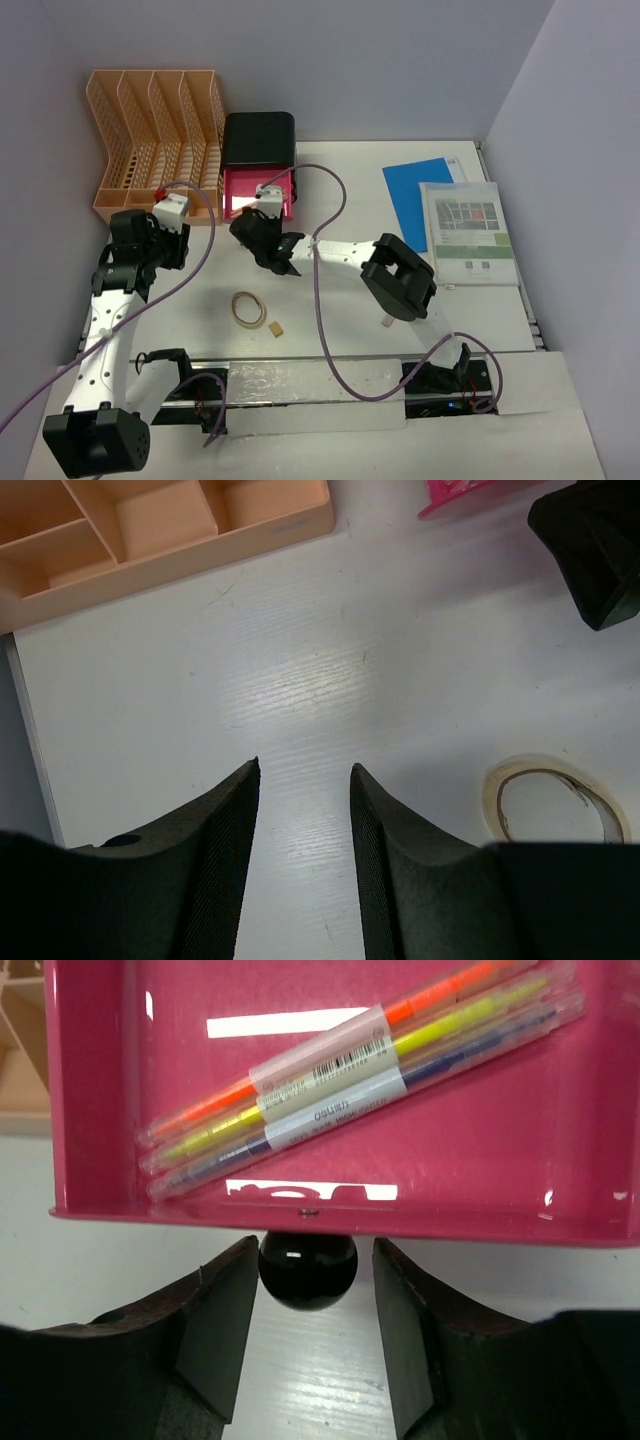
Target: Organize the desk
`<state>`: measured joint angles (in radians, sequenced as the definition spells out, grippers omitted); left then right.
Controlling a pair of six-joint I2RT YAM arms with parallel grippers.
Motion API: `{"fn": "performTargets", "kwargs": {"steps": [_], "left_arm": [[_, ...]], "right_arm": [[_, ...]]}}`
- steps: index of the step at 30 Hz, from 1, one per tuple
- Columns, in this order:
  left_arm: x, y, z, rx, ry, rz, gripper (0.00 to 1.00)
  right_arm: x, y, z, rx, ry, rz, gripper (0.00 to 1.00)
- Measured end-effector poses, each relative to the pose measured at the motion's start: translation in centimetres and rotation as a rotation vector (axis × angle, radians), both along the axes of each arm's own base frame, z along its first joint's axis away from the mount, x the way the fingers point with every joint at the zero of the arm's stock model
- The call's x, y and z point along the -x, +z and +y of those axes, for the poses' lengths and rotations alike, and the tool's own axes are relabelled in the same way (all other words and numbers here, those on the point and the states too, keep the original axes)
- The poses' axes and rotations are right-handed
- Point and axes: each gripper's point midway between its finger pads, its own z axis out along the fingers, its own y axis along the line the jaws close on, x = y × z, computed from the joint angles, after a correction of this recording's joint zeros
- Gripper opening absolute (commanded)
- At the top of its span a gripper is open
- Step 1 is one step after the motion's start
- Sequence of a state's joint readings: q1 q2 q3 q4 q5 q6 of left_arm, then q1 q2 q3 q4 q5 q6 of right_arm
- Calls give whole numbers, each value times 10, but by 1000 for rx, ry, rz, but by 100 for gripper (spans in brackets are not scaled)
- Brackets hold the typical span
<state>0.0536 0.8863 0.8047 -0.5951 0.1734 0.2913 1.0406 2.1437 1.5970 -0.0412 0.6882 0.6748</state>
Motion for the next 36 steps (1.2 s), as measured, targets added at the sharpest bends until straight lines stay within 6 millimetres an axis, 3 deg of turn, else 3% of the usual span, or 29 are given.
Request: {"fn": "performTargets", "kwargs": {"steps": [15,29,36], "left_arm": [[-1,-5,-3,13,-14,22,48],[-1,-8,-5,19,-29,32,47],[0,-8,-7,22,-36,36,47]], "right_arm": [[-20,23,3,-32,1,-67,54],[-84,90,-1,-181,-85,-203,54],[-120,86,-2,-196,-117,-240,54]]}}
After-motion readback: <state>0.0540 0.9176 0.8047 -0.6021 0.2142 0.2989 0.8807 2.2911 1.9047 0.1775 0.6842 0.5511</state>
